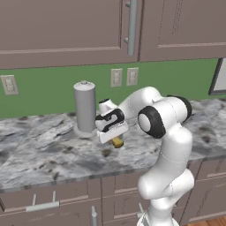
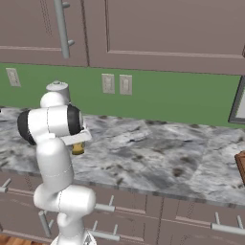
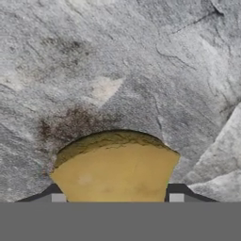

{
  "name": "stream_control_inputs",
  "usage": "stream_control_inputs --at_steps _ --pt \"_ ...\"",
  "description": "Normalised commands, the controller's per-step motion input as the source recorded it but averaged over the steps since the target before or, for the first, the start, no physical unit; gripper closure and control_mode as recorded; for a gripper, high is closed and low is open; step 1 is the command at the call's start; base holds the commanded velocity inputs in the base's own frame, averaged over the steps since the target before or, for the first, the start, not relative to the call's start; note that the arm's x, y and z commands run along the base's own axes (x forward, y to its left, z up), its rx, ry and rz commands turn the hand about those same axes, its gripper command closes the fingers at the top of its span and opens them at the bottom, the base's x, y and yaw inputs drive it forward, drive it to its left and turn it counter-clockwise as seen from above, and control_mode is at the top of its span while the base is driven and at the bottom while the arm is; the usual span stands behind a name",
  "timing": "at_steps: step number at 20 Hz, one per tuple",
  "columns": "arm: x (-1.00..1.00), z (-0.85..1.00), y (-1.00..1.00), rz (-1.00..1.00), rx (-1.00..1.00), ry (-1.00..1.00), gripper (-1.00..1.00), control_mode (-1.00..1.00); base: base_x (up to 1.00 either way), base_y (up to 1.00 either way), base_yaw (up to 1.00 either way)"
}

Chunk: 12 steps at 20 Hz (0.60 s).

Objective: Pick up the sponge from the counter and clean the cutting board by briefly scrubbing or pressing down on the cutting board. Once finished, release the sponge.

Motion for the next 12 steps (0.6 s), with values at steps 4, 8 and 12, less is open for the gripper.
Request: stream_control_inputs --at_steps 4,8,12 --pt "-0.01 -0.05 -0.14 0.00 0.01 0.02 1.00 -1.00 0.00 0.00 0.00" --pt "-0.33 0.28 -0.68 0.00 0.08 0.00 1.00 -1.00 0.00 0.00 0.00" --pt "-0.37 0.60 -0.67 0.04 0.01 0.00 1.00 -1.00 0.00 0.00 0.00"
